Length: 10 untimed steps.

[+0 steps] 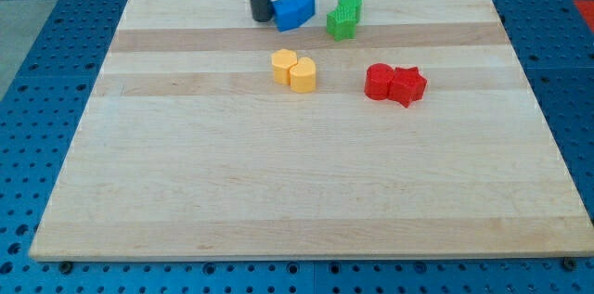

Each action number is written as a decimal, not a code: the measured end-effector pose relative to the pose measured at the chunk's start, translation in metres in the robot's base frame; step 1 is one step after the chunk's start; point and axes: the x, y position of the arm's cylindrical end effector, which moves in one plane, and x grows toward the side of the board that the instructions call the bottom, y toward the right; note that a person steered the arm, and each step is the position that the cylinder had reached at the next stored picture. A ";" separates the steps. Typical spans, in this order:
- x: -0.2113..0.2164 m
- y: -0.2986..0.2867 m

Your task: Keep the yellow heart underneath the red circle

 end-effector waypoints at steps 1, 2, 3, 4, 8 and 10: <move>0.002 0.019; 0.003 0.016; 0.023 0.019; 0.023 0.001; 0.112 0.005; 0.123 0.013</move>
